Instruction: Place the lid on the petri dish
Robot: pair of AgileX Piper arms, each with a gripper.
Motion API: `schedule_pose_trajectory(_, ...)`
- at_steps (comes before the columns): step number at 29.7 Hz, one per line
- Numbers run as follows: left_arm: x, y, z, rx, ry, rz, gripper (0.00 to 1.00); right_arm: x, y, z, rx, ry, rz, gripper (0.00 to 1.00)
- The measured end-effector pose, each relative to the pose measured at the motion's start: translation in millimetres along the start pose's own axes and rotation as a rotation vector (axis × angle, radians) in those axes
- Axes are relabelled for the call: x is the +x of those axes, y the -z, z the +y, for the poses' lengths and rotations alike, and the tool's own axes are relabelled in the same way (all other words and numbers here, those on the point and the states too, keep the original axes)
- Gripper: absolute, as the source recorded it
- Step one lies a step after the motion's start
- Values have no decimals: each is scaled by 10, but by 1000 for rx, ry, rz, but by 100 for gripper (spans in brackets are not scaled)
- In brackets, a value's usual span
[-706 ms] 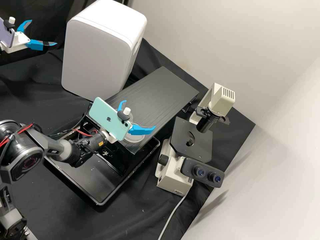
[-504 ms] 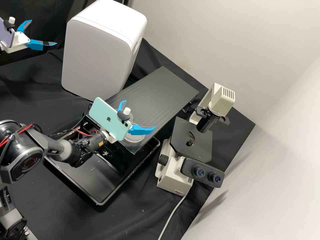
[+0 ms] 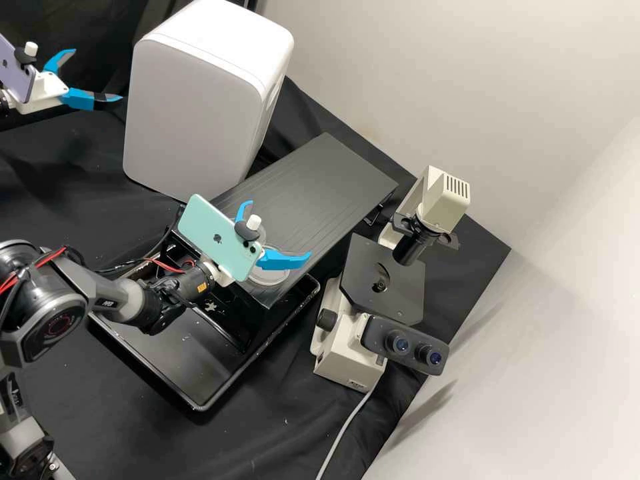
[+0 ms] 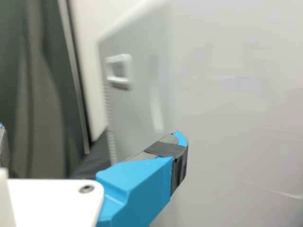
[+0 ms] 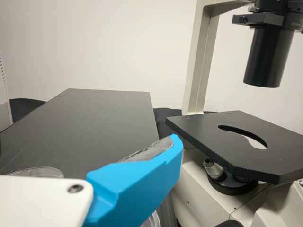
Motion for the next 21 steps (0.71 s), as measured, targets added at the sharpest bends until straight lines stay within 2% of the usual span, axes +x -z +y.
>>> schedule_pose_trajectory(1, -2, -78, -15, 6, 5, -26, 100, 0, 0, 0, 0, 0, 0, 100)
schedule_pose_trajectory(5, -36, -317, -82, 4, 27, -106, 100, 0, 0, 0, 0, 0, 0, 100)
schedule_pose_trajectory(8, -92, -440, -207, 21, 50, -171, 100, 0, 0, 0, 0, 0, 0, 100)
schedule_pose_trajectory(11, -156, -517, -351, 41, 92, -224, 100, 0, 0, 0, 0, 0, 0, 100)
schedule_pose_trajectory(14, -217, -557, -465, 48, 128, -253, 100, 0, 0, 0, 0, 0, 0, 100)
schedule_pose_trajectory(17, -267, -572, -513, 42, 130, -265, 100, 0, 0, 0, 0, 0, 0, 100)
schedule_pose_trajectory(21, -314, -601, -520, 32, 106, -283, 100, 0, 0, 0, 0, 0, 0, 100)
